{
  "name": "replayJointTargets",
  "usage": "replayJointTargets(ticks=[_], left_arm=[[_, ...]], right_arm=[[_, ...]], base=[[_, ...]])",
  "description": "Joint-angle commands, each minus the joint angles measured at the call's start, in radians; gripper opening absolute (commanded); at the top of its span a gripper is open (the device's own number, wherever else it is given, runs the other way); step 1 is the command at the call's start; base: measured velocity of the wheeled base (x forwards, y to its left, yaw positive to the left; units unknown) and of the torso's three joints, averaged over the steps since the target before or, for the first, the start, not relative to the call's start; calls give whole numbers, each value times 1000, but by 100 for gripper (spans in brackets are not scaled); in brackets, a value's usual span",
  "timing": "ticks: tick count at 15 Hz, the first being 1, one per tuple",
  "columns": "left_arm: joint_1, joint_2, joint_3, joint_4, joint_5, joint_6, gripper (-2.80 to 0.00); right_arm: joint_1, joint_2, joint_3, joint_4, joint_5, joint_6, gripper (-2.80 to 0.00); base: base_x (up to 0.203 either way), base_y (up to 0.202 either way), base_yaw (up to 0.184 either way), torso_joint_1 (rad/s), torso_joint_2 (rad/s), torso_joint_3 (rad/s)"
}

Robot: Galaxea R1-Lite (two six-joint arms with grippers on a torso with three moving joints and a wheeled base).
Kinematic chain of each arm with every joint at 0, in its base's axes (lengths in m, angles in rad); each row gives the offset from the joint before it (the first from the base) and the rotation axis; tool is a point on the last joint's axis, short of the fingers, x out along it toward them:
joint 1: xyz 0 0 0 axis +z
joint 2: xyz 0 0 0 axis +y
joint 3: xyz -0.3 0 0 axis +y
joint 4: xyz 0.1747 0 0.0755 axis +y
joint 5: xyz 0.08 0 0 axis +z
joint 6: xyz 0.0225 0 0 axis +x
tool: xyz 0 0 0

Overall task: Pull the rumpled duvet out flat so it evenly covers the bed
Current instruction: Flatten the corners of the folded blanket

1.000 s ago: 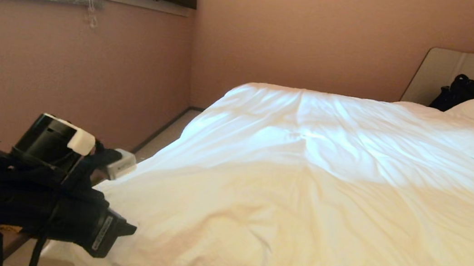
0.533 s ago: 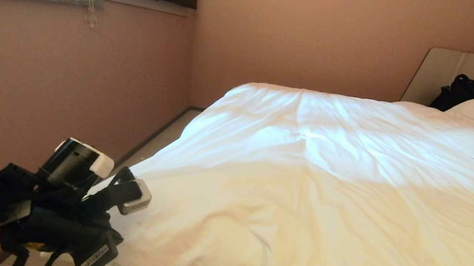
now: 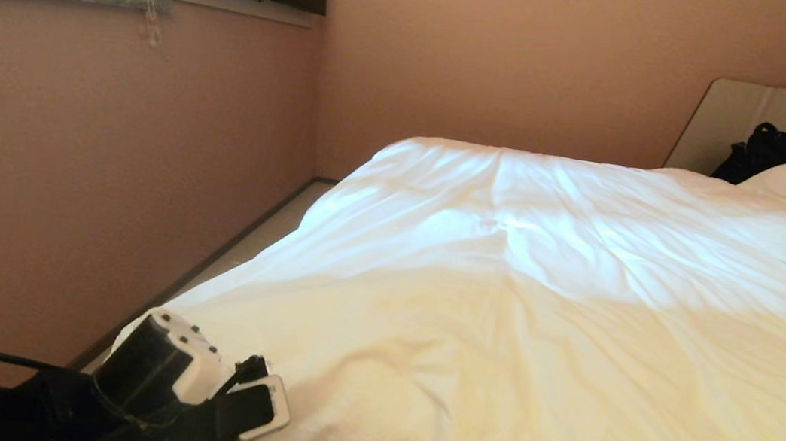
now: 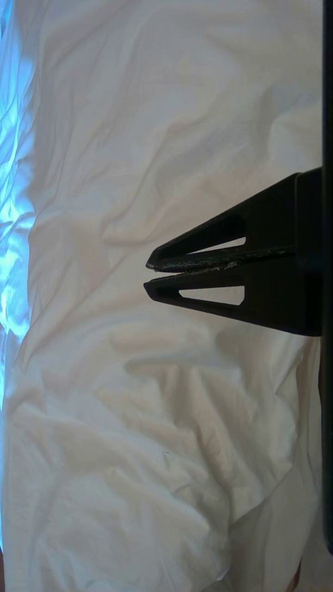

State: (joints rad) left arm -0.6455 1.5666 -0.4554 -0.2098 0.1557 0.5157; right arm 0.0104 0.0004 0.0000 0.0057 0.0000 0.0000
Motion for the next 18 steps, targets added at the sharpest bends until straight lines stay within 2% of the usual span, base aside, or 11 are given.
replayJointTargets(ticks=[1, 3, 4, 7, 10, 13, 18], left_arm=[[-34, -20, 33, -5, 2, 6, -280], [-37, 4, 42, -7, 2, 10, -280], [-37, 21, 43, -14, 3, 11, 0], [-38, 62, 45, -63, 4, 24, 0], [-56, 112, 61, -99, 43, 39, 0], [-105, 224, 107, -315, 127, 48, 0], [-122, 453, 204, -766, 232, 83, 0]], right_arm=[[0, 1, 0, 0, 0, 0, -280], [0, 1, 0, 0, 0, 0, -280], [0, 1, 0, -1, 0, 0, -280], [0, 1, 0, 0, 0, 0, -280], [0, 1, 0, 0, 0, 0, -280], [0, 1, 0, 0, 0, 0, -280], [-1, 1, 0, 0, 0, 0, -280]], base=[[0, 0, 0, 0, 0, 0], [0, 0, 0, 0, 0, 0], [0, 0, 0, 0, 0, 0], [0, 0, 0, 0, 0, 0], [0, 0, 0, 0, 0, 0], [0, 0, 0, 0, 0, 0], [0, 0, 0, 0, 0, 0]])
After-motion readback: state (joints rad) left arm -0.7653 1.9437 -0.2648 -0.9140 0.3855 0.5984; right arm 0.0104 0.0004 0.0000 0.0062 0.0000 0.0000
